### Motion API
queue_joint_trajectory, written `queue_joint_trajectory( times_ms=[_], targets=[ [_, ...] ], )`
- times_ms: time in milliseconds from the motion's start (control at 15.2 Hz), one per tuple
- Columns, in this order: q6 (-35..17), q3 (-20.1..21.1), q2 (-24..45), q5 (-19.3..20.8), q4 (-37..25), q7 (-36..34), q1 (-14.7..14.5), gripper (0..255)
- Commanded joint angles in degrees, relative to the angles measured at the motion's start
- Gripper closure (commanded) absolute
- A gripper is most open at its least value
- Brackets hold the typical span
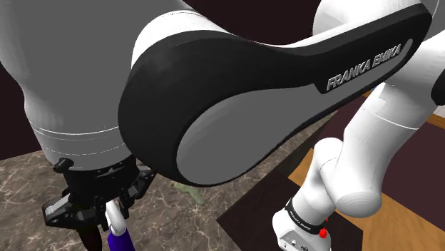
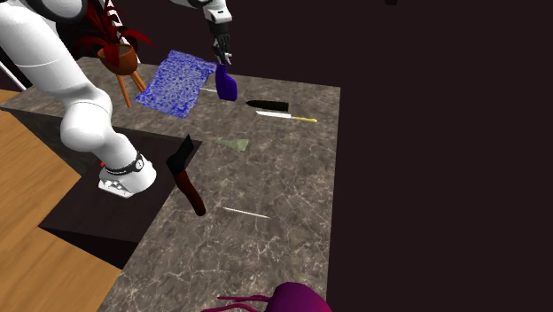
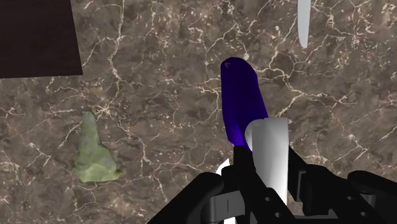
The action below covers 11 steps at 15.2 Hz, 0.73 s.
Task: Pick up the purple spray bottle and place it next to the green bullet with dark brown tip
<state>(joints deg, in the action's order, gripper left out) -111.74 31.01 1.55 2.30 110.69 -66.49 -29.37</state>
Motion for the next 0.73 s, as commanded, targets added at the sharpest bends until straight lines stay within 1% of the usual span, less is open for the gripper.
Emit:
queue_joint_trajectory(
  times_ms=[0, 330, 660],
  targets=[
    [-1.45, 0.00, 0.18, 0.13, 1.26, -0.11, -0.01, 255],
    [-5.70, 0.03, 1.64, 1.06, 4.28, -0.85, -0.14, 255],
    [-5.70, 0.03, 1.64, 1.06, 4.28, -0.85, -0.14, 255]
  ],
)
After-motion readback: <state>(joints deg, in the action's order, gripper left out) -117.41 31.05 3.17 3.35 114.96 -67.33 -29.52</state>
